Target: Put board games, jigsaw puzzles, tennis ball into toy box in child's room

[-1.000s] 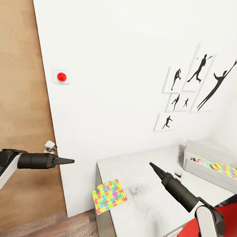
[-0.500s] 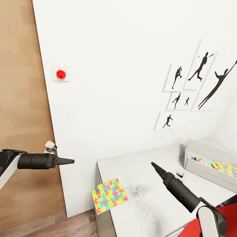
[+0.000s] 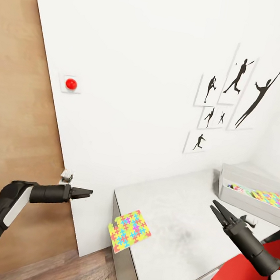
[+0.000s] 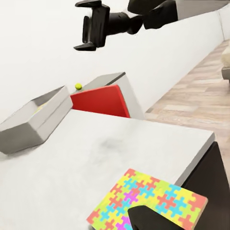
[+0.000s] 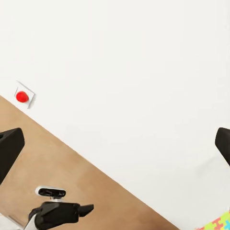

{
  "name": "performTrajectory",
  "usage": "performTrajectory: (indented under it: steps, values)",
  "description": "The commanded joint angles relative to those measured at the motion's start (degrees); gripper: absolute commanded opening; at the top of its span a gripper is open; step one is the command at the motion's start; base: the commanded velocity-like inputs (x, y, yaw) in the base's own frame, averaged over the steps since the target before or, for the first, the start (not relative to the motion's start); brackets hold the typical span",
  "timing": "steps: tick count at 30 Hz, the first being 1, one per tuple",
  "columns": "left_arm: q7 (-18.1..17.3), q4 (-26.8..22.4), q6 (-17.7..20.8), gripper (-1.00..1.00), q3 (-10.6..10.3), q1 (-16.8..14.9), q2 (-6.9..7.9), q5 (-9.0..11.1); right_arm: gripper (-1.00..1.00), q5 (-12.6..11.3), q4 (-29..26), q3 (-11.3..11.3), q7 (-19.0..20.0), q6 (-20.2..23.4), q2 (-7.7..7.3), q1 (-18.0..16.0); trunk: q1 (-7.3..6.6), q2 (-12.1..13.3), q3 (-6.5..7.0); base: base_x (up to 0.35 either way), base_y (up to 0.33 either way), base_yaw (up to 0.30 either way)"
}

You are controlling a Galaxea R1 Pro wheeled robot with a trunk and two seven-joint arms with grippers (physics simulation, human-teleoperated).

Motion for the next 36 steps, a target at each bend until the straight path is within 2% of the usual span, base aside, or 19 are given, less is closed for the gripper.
performTrajectory:
  steps: [1, 3, 6, 12, 15, 23, 25, 29, 36]
  values:
    - [0.6, 0.6, 0.4, 1.00, 0.0, -0.2, -0.45, 0.1, 1.00, -0.1, 0.0, -0.5, 0.6, 0.7, -0.01, 0.0, 0.23, -0.5, -0.27, 0.000, 0.000, 0.000]
    - [3.8, 3.2, 0.4, 1.00, 0.0, -0.8, -2.24, 0.1, 1.00, 0.0, 0.0, -1.6, 1.6, 1.9, -0.05, 0.1, 0.67, -1.3, -0.62, 0.000, 0.000, 0.000]
    - [7.4, 5.5, 0.4, 1.00, 0.0, -1.4, -3.85, 0.2, 1.00, 0.0, 0.0, -1.9, 2.1, 2.5, -0.05, 0.2, 1.33, -2.5, -1.16, 0.000, 0.000, 0.000]
    - [13.3, 10.2, 0.4, 1.00, 0.1, -2.5, -6.01, 0.3, 1.00, 0.1, 0.0, -1.7, 2.2, 3.5, 0.13, 0.2, 2.65, -4.9, -2.24, 0.000, 0.000, 0.000]
    - [15.6, 12.9, 0.4, 1.00, 0.1, -3.4, -6.46, 0.4, 1.00, 0.1, 0.0, -1.8, 2.3, 4.0, 0.07, 0.2, 3.31, -6.1, -2.78, 0.000, 0.000, 0.000]
    - [17.3, 16.1, 0.4, 1.00, 0.4, -3.9, -6.60, 0.4, 1.00, 0.2, 0.0, -1.8, 2.2, 4.3, 0.12, 0.2, 5.07, -9.3, -4.22, 0.000, 0.000, 0.000]
    - [17.4, 16.5, 0.4, 1.00, 1.0, -4.0, -6.57, 0.5, 1.00, 0.3, 0.0, -1.8, 2.1, 4.3, 0.15, 0.2, 5.51, -10.1, -4.57, 0.000, 0.000, 0.000]
    - [17.5, 17.8, 0.4, 1.00, 4.2, -4.0, -6.59, 0.4, 1.00, 0.3, 0.0, -1.8, 2.0, 4.3, 0.19, 0.2, 6.38, -11.7, -5.29, 0.000, 0.000, 0.000]
    - [17.7, 18.9, 0.3, 1.00, 5.5, -4.0, -6.29, 0.3, 1.00, 0.3, 0.1, -1.8, 2.0, 4.3, 0.17, 0.2, 7.92, -14.5, -6.55, 0.000, 0.000, 0.000]
